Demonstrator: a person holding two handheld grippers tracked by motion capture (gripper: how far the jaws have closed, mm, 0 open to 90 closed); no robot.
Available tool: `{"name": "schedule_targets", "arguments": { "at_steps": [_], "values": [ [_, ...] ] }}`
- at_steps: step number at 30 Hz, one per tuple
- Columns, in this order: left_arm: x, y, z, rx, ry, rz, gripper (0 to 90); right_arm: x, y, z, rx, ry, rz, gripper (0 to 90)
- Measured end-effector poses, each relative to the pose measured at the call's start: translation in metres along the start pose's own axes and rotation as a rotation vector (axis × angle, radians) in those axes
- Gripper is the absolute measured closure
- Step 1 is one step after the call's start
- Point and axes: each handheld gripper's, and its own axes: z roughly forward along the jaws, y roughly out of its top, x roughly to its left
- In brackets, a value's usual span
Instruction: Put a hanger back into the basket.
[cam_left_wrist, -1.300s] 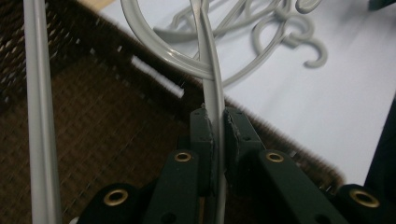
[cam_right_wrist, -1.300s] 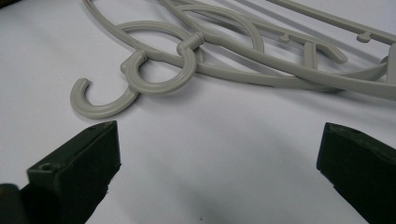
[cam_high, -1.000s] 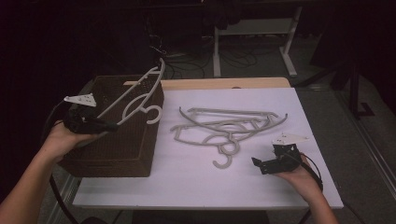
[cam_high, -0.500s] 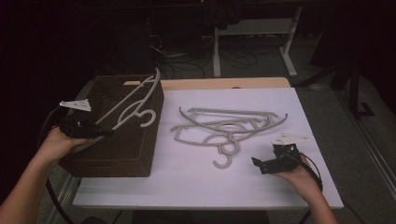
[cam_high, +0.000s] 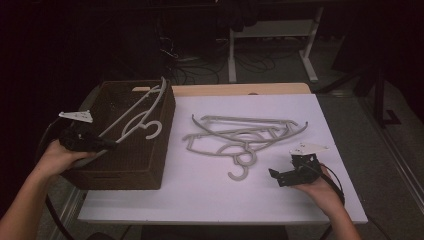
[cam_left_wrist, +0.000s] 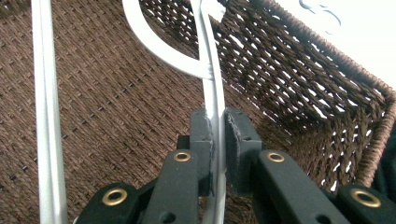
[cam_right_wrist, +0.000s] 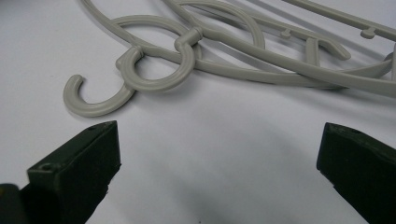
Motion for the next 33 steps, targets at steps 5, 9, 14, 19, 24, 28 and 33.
{"name": "schedule_targets", "arguments": {
  "at_steps": [5, 9, 14, 19, 24, 28, 33],
  "values": [
    [-0.003, -0.001, 0.004, 0.025, 0.011, -0.006, 82.1, 0.000, 0.001, 0.000, 0.000, 0.004, -0.002, 0.0],
    [0.003, -0.004, 0.007, 0.045, 0.056, -0.021, 81.5, 0.000, 0.001, 0.001, 0.000, 0.005, -0.002, 0.0],
    [0.008, -0.009, 0.010, 0.058, 0.079, -0.030, 81.1, 0.000, 0.001, 0.001, -0.001, 0.006, -0.002, 0.0],
    [0.013, -0.010, 0.004, 0.029, 0.100, -0.073, 59.8, 0.000, 0.002, 0.001, -0.001, 0.007, -0.003, 0.0],
    [0.015, -0.009, -0.004, -0.059, 0.108, -0.095, 45.2, 0.000, 0.002, 0.001, -0.002, 0.008, -0.003, 0.0],
    [0.012, -0.005, -0.006, -0.105, 0.104, -0.088, 35.9, 0.000, 0.002, 0.002, 0.000, 0.008, -0.002, 0.0],
    [0.003, 0.006, -0.008, -0.168, 0.084, -0.066, 27.2, -0.001, 0.002, 0.001, -0.001, 0.009, 0.002, 0.0]
  ]
}}
